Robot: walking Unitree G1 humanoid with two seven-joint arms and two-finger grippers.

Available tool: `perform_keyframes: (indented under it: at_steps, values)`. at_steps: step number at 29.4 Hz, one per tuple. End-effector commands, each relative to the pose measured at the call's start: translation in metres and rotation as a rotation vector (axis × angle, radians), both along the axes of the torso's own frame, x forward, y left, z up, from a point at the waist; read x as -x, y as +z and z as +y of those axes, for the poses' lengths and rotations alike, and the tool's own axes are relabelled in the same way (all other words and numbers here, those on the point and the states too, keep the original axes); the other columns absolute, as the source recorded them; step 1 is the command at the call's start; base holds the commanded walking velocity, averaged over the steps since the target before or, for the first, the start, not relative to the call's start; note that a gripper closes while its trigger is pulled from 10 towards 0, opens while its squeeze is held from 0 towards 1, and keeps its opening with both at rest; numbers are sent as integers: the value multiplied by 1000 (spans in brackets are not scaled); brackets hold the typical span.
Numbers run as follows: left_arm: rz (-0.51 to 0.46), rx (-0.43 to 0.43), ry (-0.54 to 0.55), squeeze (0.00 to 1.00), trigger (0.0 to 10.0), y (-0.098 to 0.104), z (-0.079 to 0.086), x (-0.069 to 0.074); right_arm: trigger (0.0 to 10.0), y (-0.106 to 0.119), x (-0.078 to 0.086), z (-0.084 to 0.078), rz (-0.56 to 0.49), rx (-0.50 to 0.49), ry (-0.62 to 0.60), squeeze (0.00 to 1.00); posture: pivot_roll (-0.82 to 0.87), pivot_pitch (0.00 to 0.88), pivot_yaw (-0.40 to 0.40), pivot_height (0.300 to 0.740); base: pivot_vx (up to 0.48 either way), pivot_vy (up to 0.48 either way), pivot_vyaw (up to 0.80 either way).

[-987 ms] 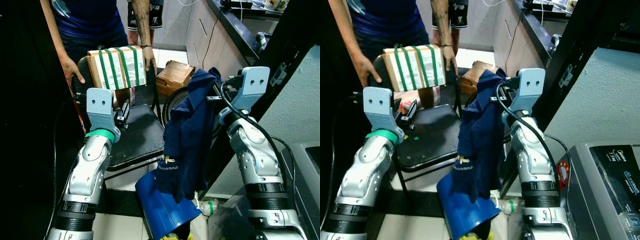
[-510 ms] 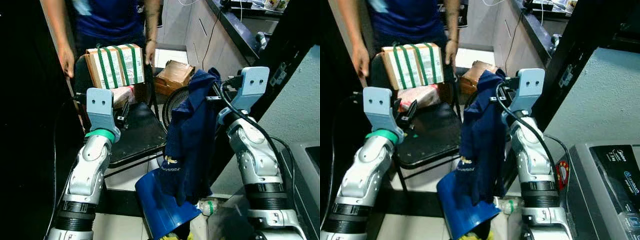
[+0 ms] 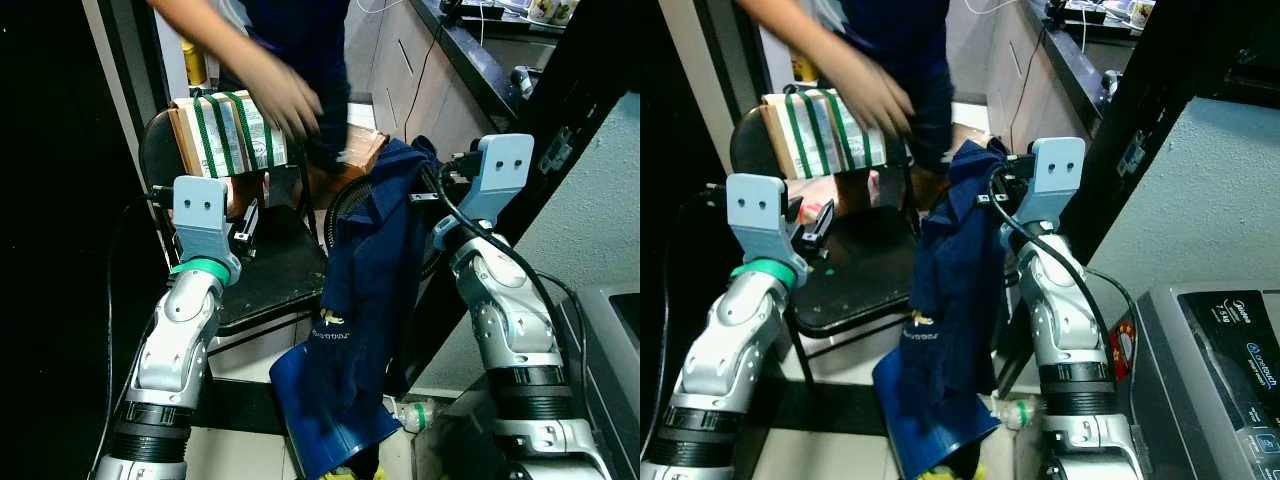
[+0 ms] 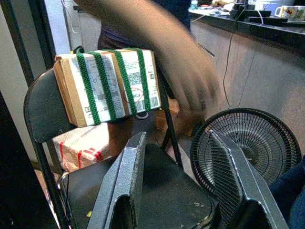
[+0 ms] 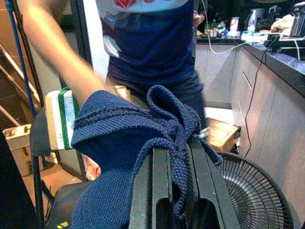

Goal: Clothes washing

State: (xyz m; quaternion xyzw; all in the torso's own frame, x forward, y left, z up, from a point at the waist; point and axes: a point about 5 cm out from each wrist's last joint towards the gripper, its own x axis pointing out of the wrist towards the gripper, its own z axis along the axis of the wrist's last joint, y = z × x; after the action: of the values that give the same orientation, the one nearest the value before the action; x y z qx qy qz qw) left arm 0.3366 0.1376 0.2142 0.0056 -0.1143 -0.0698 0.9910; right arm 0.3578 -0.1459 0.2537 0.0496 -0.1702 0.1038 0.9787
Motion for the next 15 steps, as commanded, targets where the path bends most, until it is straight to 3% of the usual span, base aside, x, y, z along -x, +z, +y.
perform_keyframes:
  at_steps: [1, 15]
  values:
    - [12, 3, -10, 0, 10000, -5, -1, 1, 10000, 0, 1, -1, -2, 2, -4, 0, 8, 4, -32, 740, 0, 0, 0]
    - [23, 8, -10, 0, 10000, -7, -2, 2, 10000, -2, 2, -2, 26, -60, 10, 0, 5, 20, -33, 740, 0, 0, 0]
